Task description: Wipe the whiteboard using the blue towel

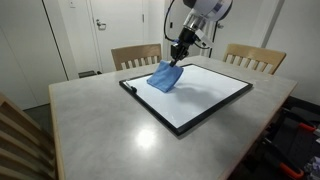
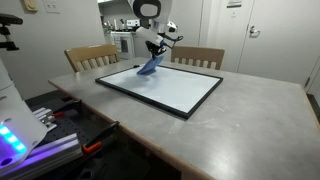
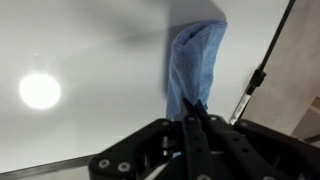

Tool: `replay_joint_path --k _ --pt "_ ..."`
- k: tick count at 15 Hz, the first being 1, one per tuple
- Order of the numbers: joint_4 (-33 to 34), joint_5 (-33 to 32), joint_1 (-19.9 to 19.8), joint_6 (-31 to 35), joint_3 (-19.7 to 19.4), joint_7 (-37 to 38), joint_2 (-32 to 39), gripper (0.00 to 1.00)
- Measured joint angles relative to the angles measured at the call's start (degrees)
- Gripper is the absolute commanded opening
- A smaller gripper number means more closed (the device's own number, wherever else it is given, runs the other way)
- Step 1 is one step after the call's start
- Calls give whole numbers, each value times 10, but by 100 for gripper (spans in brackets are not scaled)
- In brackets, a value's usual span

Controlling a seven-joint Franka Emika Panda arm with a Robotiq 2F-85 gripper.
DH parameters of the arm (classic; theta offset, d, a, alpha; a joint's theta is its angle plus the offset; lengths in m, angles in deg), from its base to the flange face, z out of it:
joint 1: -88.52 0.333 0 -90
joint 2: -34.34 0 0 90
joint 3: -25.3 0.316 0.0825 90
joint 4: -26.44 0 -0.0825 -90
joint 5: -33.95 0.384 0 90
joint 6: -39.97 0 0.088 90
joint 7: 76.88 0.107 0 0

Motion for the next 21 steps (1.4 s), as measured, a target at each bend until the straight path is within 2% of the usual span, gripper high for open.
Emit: replay_joint_path --k 10,18,21 --pt "95 -74 14 -30 29 50 96 1" --pt "117 -98 8 -15 25 137 104 1" --pt "115 -94 -3 -17 35 141 105 1"
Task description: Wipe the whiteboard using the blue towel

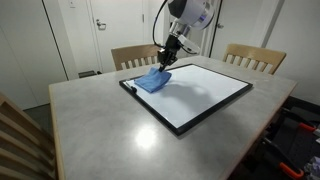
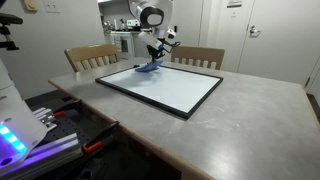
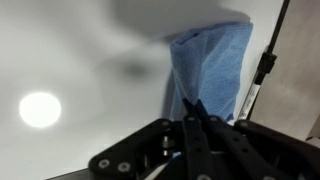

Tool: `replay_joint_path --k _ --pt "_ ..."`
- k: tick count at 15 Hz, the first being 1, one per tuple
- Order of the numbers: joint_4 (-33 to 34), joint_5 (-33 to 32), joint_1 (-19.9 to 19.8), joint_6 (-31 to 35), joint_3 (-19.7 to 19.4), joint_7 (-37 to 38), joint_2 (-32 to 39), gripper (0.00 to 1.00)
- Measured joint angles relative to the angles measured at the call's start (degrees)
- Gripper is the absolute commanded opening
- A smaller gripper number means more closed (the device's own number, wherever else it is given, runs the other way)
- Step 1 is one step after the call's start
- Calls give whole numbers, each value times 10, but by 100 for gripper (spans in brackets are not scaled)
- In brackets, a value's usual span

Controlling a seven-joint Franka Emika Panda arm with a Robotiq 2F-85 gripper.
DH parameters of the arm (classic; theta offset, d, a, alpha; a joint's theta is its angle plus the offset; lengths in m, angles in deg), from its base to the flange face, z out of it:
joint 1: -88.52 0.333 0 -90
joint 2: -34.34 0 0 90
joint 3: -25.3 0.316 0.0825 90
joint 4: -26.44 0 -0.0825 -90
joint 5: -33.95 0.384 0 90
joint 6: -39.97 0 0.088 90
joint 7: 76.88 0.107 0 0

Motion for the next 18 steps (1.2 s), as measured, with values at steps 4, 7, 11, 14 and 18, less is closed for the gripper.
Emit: replay_joint_path --k 4,7,11,14,18 --pt "-8 9 -30 0 22 -23 0 1" --pt "-12 13 -55 -8 32 -52 0 1" --pt "-17 19 -87 -24 38 -88 0 1" --pt "-21 26 -102 -26 38 -108 -1 1" --pt "-28 33 -116 -26 37 -121 -7 1"
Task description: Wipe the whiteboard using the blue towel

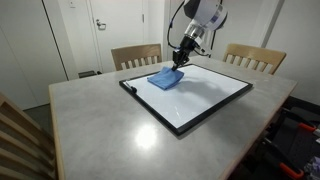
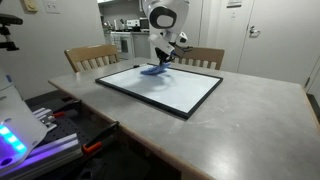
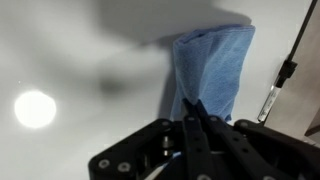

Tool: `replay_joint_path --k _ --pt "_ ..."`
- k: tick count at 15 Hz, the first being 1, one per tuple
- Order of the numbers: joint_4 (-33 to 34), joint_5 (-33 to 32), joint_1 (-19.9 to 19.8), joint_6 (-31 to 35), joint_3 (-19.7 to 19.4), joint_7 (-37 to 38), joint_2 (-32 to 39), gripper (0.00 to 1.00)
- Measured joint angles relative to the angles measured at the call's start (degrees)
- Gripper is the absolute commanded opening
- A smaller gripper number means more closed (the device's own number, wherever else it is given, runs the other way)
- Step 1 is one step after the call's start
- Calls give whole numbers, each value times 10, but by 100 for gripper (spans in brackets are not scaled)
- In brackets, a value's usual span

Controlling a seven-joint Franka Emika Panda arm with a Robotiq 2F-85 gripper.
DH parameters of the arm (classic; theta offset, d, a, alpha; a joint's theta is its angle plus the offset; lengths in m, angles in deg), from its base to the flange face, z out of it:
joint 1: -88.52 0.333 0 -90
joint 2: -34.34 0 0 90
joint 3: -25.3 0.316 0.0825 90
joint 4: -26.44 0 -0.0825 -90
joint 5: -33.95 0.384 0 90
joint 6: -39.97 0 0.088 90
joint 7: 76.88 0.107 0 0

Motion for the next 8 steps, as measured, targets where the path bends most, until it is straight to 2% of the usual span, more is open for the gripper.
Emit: replay_joint_path --k 8 --pt "-22 2 -25 -6 -15 -16 -24 1"
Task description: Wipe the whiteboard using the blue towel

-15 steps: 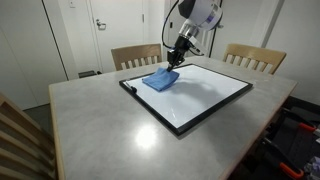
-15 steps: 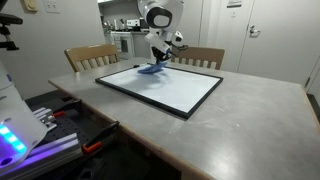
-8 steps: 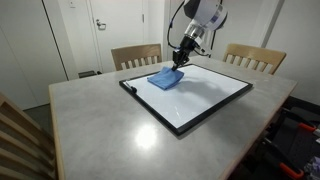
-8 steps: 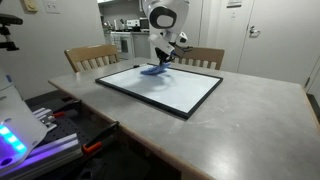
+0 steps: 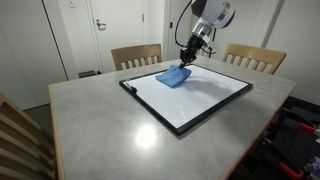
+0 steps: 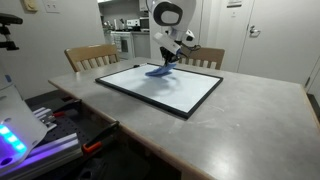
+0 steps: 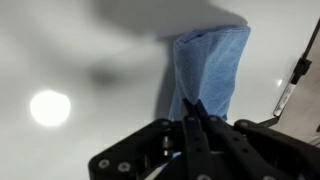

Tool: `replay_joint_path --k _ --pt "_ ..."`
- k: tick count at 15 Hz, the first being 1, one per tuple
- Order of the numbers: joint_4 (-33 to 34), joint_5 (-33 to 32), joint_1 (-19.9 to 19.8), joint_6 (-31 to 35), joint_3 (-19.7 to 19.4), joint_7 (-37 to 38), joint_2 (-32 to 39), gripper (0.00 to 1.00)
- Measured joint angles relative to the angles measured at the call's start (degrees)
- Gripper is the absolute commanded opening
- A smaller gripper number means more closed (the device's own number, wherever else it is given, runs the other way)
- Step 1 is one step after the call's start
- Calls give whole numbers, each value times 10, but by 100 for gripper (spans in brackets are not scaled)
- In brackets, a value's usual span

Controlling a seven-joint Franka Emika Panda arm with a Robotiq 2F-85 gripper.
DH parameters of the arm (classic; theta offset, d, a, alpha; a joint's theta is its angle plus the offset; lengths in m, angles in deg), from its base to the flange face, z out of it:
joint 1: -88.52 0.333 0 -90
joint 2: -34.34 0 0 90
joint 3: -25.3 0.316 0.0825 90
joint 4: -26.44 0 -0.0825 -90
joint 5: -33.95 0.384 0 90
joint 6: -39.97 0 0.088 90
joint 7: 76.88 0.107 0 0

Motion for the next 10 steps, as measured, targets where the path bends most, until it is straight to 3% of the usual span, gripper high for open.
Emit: replay_joint_path --k 10 --pt "-5 0 -9 -33 -45 -28 -26 1"
